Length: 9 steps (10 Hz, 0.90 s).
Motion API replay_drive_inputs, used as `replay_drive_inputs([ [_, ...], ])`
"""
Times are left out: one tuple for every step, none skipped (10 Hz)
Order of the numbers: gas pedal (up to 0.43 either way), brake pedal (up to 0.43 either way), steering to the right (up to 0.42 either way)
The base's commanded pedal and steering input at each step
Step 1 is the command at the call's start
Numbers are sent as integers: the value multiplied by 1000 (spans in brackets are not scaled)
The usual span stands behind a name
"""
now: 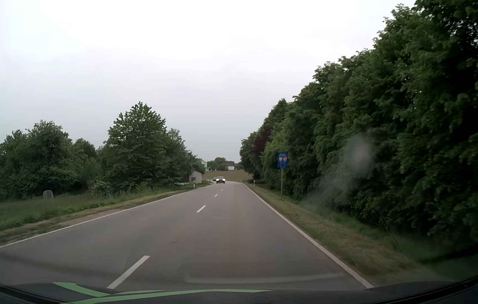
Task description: Follow the waypoints while adhering to traffic rules and regulations
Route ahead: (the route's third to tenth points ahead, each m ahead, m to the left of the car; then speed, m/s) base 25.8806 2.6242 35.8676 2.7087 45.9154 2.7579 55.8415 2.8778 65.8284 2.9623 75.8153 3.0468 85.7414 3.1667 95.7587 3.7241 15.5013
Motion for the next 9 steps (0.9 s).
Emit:
replay_drive_inputs([
  [67, 0, 2],
  [67, 0, 2],
  [67, 0, 1],
  [67, 0, 3],
  [67, 0, 3],
  [67, 0, 3],
  [67, 0, 3],
  [67, 0, 3],
  [67, 0, 2],
])
